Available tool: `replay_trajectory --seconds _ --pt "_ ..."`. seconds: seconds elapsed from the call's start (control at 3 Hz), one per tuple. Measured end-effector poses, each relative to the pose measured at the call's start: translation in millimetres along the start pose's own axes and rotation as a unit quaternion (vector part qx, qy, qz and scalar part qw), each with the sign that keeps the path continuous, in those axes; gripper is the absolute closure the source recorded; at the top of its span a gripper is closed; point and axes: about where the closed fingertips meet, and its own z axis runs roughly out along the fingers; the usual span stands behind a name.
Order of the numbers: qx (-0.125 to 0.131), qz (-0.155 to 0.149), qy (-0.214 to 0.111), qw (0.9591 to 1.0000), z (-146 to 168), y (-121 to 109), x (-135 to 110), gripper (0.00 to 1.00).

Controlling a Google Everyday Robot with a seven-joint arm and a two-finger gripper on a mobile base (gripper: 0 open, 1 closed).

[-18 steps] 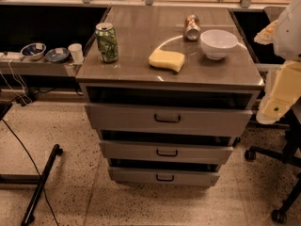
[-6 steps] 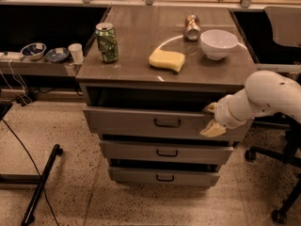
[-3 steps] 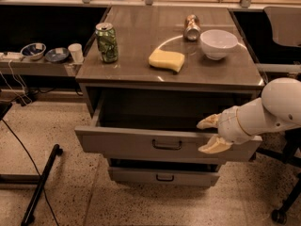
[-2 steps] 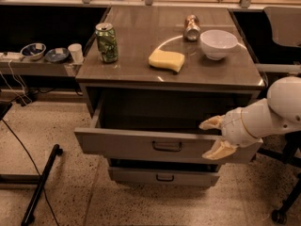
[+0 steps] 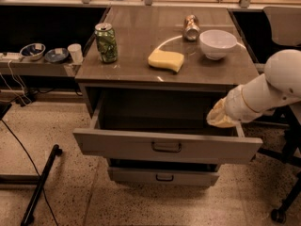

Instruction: Open top drawer

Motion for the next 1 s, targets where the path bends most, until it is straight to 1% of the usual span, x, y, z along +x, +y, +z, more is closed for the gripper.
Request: replay_trajectory --seconds 0.33,0.67,1.0 --pt "0.002 0.003 0.013 0.9999 17.9 -26.0 -1.1 1.0" --pt "-0.012 0.004 0.028 0.9995 52.2 -27.1 -2.7 1.0" --pt "-0.047 0.001 0.035 0.9983 93.1 -7.1 -5.7 1.0"
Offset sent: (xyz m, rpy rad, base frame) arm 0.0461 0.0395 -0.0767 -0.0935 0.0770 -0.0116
